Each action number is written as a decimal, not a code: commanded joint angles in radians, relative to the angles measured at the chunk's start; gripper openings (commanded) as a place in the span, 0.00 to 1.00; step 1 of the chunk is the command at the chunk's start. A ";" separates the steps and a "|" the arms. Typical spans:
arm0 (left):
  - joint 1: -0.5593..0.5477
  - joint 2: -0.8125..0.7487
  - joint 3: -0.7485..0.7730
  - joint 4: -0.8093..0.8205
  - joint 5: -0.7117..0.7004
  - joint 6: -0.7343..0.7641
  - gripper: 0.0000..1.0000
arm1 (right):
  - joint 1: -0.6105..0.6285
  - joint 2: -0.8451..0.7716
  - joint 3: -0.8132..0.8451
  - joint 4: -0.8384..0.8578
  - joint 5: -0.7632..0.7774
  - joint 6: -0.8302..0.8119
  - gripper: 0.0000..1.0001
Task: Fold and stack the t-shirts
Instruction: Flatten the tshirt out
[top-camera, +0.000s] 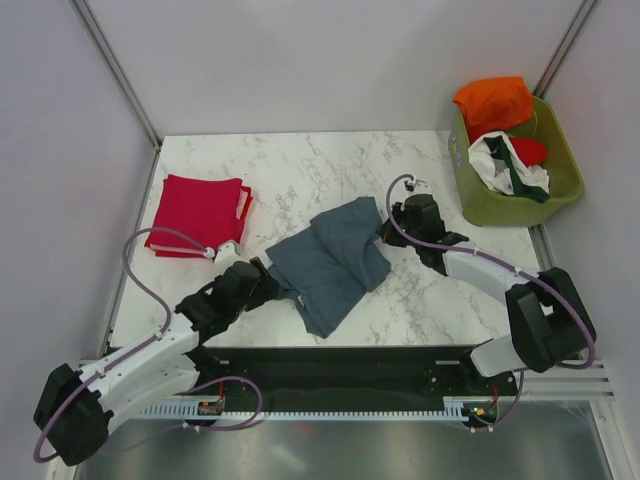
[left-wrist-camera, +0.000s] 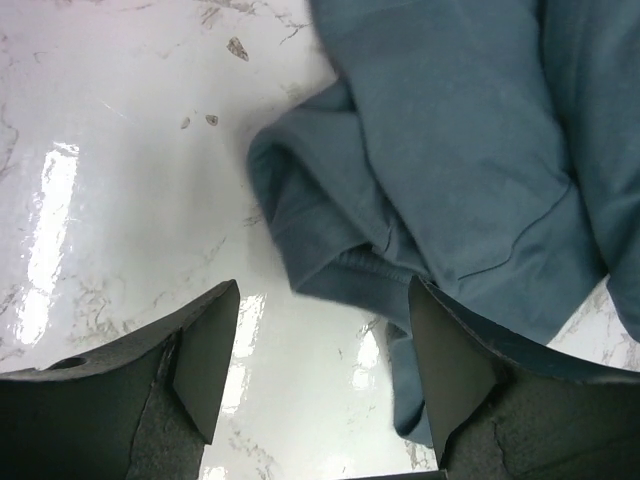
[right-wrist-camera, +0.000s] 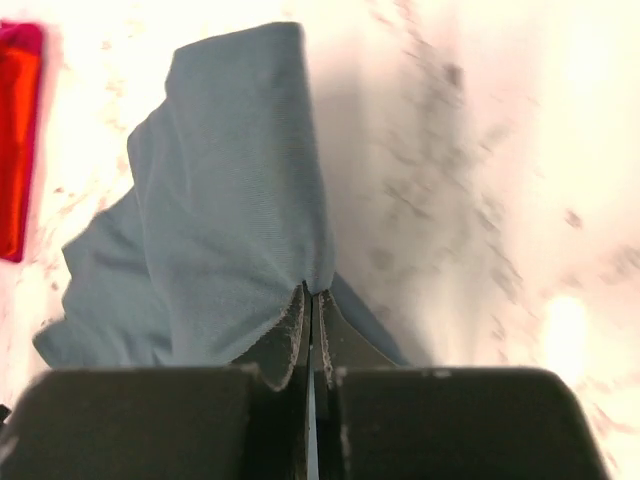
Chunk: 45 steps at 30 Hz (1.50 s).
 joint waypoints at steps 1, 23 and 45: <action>0.004 0.083 0.043 0.102 0.006 0.025 0.76 | -0.020 -0.086 -0.070 0.024 0.037 0.058 0.03; 0.185 0.392 0.226 0.227 0.067 0.128 0.61 | 0.175 0.054 0.278 -0.243 0.038 -0.236 0.62; 0.222 0.543 0.153 0.369 0.073 0.079 0.02 | 0.306 0.375 0.464 -0.238 0.075 -0.183 0.64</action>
